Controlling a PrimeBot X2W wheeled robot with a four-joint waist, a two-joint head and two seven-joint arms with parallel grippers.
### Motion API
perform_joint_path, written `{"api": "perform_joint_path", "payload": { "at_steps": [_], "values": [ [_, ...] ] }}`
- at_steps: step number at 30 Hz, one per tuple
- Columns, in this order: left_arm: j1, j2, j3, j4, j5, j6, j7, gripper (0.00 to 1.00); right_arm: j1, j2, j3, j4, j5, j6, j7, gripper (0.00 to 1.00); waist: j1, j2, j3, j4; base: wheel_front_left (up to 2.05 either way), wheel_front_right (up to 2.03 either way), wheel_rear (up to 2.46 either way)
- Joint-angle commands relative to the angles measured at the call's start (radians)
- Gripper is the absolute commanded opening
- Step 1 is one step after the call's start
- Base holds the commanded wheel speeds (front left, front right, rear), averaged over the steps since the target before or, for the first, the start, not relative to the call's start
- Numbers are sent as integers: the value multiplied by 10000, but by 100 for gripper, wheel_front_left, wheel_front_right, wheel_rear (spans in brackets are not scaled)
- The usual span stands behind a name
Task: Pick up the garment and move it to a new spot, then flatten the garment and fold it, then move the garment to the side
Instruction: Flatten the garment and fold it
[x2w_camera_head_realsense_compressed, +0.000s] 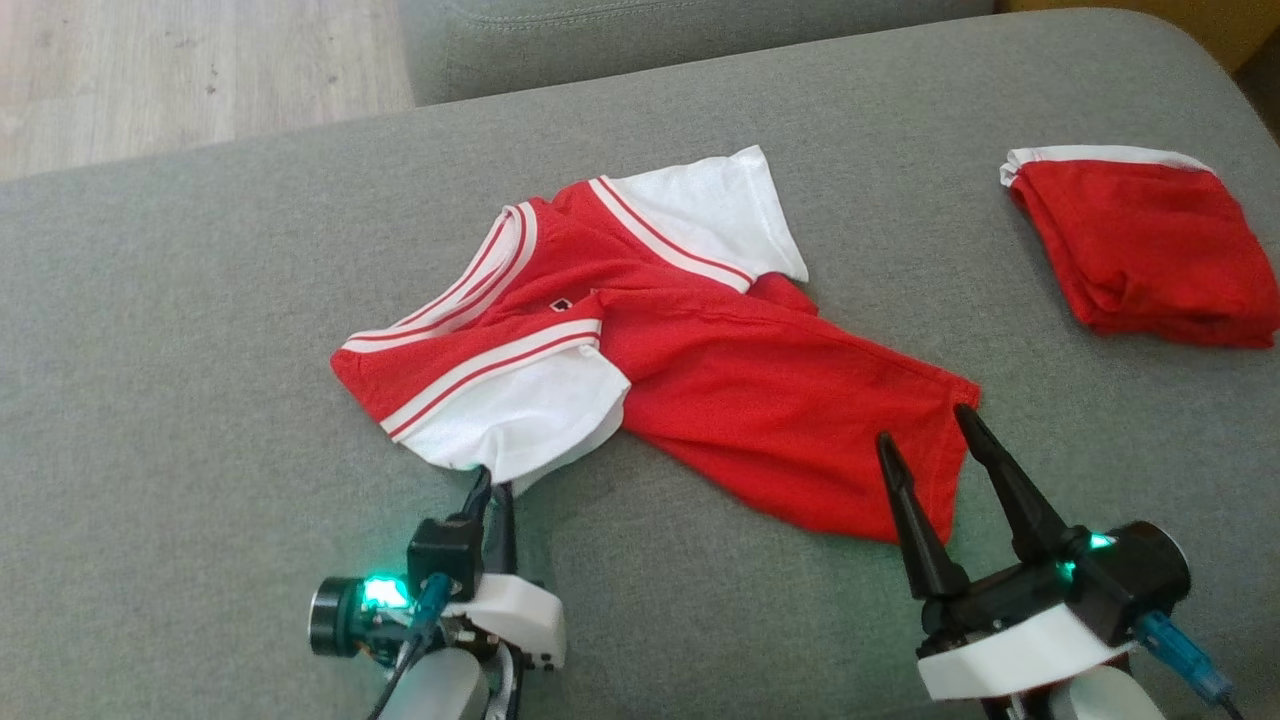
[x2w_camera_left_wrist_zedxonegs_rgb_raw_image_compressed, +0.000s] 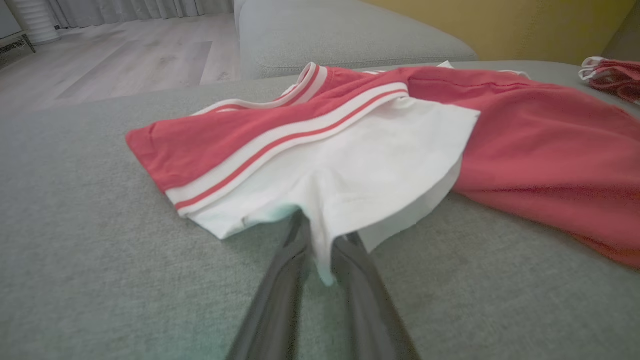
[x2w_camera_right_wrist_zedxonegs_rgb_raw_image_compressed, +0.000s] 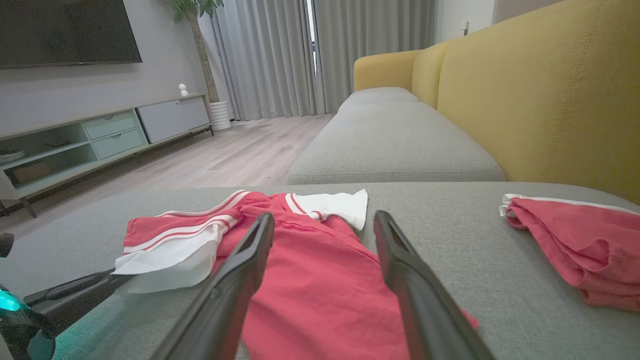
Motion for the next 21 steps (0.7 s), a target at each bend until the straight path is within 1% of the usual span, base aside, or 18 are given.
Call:
{"api": "perform_joint_path", "payload": {
  "at_steps": [1, 10, 13, 17, 21],
  "values": [
    [-372, 78, 444, -269, 185, -98, -54, 0, -154, -90, 222, -305, 47, -9, -109, 100, 0, 0, -9, -13, 0, 0, 0],
    [-207, 78, 701, -209, 489, -369, -54, 0, -83, -126, 132, -269, 31, -9, -109, 100, 0, 0, -93, -72, 0, 0, 0],
    [90, 90, 948, -471, 653, -355, -54, 0, -15, -41, -10, -125, 3, -9, -109, 100, 0, 0, -171, -54, 0, 0, 0],
    [647, 303, 1291, -1073, 875, -268, -54, 0, 30, 202, -592, 476, -21, -9, -109, 100, 0, 0, -265, 79, 0, 0, 0],
    [1052, 633, 1592, -1617, 1089, -150, -54, 0, -191, 420, -1240, 1480, -110, -9, -109, 100, 0, 0, -309, 264, 0, 0, 0]
  ]
}}
